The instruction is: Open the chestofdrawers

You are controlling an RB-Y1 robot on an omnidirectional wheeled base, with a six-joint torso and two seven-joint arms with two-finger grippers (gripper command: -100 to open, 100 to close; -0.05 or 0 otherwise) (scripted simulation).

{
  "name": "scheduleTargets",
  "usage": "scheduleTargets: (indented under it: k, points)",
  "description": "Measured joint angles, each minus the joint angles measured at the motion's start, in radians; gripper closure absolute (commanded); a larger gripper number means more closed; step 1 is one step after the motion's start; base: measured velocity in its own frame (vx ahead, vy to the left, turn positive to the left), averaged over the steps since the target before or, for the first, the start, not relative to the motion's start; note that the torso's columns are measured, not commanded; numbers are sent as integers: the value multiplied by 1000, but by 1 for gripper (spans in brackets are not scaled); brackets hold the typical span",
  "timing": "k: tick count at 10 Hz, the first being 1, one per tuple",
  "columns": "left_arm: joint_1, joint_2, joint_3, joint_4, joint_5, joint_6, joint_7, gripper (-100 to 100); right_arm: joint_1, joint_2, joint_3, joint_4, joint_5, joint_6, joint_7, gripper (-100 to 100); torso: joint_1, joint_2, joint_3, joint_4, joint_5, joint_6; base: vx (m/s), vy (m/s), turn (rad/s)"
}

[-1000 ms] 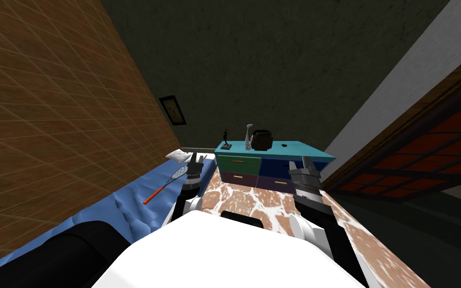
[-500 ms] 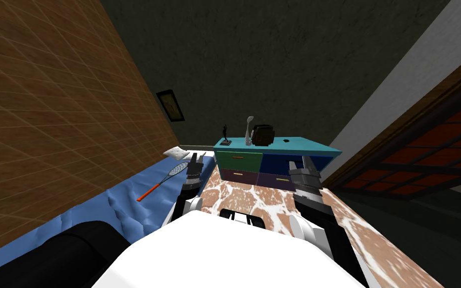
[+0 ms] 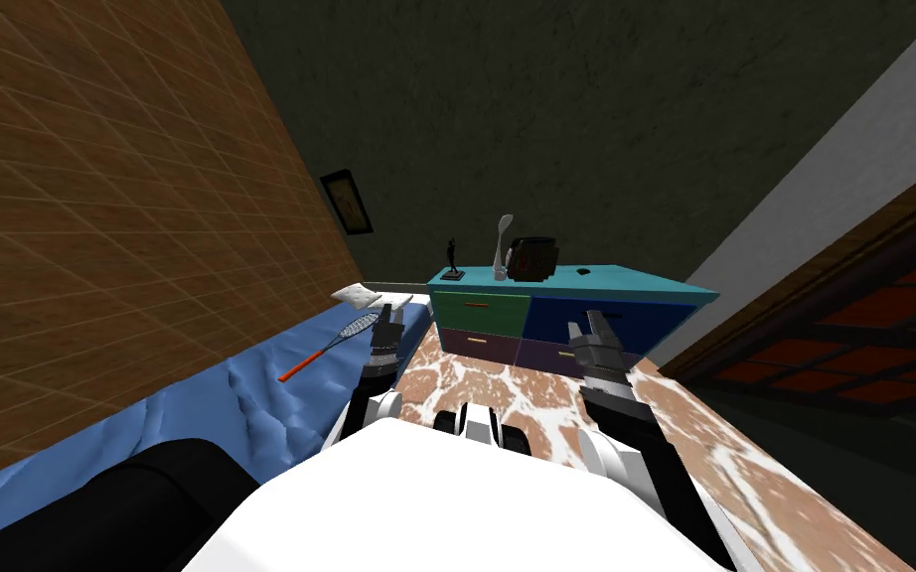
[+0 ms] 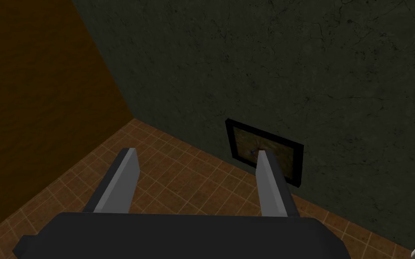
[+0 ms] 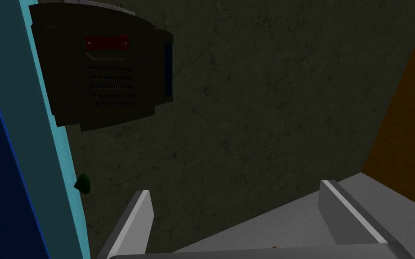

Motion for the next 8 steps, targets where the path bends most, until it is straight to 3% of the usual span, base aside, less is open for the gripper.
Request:
scheduleTargets:
  k: [4,6,8]
  points:
    - [0,0,0,0,0,0,0,0,-24,-74,16,87,95,95,44,-100,0,0,-1,1,0,0,-36,29,248]
    - [0,0,0,0,0,0,0,0,-32,-89,22,112,132,138,61,-100,-1,0,-2,1,0,0,-32,23,327]
    - [0,0,0,0,0,0,0,0,-50,-113,27,167,195,201,90,-100,0,1,-1,1,0,0,-29,36,272]
